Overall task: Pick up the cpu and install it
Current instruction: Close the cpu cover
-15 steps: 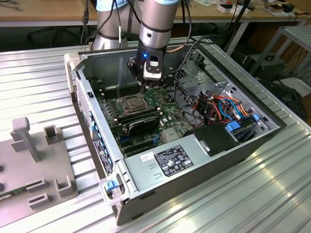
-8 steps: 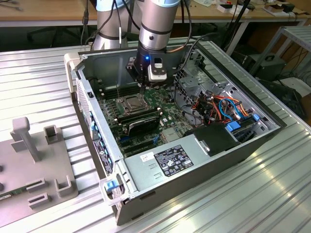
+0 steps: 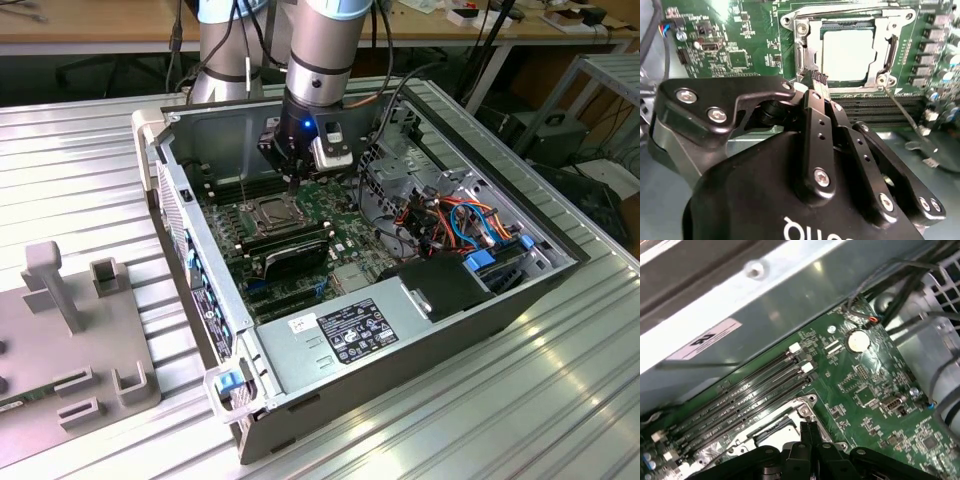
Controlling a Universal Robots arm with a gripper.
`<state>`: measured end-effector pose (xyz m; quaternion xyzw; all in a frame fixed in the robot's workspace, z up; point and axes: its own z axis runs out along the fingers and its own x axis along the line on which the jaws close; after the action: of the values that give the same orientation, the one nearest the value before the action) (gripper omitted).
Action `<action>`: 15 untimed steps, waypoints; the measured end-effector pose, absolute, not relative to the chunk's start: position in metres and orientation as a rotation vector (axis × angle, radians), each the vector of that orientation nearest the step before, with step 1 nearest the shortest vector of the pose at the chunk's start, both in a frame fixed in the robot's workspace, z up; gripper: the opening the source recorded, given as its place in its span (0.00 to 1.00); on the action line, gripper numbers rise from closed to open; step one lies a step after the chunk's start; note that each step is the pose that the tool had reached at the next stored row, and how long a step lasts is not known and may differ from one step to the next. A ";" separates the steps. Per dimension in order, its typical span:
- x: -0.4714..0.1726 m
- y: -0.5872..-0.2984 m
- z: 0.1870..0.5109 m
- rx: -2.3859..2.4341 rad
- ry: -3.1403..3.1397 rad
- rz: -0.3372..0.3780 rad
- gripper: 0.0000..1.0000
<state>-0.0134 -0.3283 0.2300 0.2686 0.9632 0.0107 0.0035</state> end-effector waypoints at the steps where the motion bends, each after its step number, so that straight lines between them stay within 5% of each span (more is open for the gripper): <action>1: -0.013 -0.328 0.229 0.812 3.028 0.034 0.11; 15: -0.013 -0.328 0.224 0.197 3.133 0.035 0.11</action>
<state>-0.0135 -0.3283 0.2244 0.0626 0.9980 0.0112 0.0012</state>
